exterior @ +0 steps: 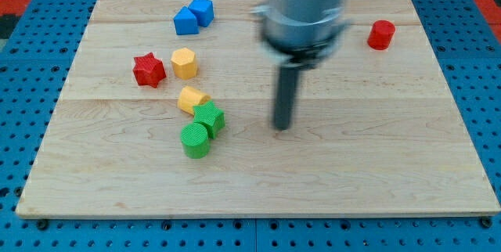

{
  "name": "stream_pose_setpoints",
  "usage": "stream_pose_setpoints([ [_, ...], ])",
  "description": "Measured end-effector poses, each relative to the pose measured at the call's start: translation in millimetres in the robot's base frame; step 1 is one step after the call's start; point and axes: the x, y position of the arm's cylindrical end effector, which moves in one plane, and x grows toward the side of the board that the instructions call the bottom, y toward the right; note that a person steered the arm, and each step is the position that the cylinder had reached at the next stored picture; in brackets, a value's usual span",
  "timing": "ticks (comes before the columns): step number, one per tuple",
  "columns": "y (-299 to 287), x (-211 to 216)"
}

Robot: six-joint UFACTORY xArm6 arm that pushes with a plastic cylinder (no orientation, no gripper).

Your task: Move the green blocks away from each other

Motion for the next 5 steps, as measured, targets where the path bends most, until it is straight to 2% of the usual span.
stream_pose_setpoints([
  [1,-90,10],
  [3,-86,-5],
  [5,-89,-41],
])
